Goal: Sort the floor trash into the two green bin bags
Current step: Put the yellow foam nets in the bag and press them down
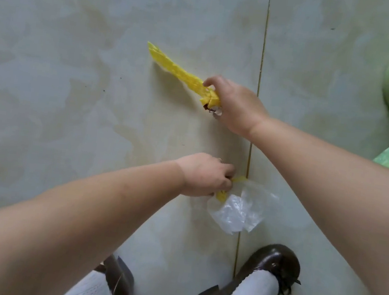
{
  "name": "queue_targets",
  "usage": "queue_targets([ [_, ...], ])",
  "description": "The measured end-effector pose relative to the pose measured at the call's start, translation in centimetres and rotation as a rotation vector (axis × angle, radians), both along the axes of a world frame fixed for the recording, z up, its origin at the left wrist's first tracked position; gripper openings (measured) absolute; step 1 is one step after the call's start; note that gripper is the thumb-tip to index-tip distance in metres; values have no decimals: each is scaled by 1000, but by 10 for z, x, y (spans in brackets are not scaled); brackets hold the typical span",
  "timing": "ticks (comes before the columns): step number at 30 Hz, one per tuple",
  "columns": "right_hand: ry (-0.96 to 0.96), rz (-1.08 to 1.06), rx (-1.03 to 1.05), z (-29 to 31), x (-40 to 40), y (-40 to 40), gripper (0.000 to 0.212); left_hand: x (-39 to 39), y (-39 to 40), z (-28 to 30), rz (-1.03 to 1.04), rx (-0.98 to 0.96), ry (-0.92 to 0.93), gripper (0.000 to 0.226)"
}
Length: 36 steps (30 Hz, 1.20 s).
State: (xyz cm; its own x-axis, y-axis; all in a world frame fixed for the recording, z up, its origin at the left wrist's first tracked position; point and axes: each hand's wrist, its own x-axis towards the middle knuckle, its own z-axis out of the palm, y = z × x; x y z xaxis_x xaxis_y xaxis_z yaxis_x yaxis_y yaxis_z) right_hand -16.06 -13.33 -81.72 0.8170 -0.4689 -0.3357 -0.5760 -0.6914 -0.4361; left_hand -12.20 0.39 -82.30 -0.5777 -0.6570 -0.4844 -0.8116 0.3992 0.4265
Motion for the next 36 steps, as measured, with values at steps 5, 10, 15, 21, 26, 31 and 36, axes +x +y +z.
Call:
queue_targets([
  [5, 35, -76, -42, 26, -62, -9, 55, 1, 12, 9, 123, -167, 80, 22],
  [10, 77, -109, -105, 77, -129, -13, 43, -2, 15, 36, 327, -278, 97, 16],
  [15, -13, -315, -243, 160, -186, -22, 33, -11, -3, 99, 520, -372, 126, 19],
  [21, -20, -439, -392, 264, -270, 2, 33, -43, -25, 185, 663, -480, 168, 25],
  [26, 84, -586, -532, 317, -346, 39, 33, -92, -34, 242, 673, -559, 223, 28],
  [31, 169, -721, -638, 326, -393, 61, 27, -155, -48, 265, 603, -583, 329, 38],
  [36, 311, -752, -642, 302, -415, 58, 29, -220, -71, 256, 503, -571, 366, 39],
])
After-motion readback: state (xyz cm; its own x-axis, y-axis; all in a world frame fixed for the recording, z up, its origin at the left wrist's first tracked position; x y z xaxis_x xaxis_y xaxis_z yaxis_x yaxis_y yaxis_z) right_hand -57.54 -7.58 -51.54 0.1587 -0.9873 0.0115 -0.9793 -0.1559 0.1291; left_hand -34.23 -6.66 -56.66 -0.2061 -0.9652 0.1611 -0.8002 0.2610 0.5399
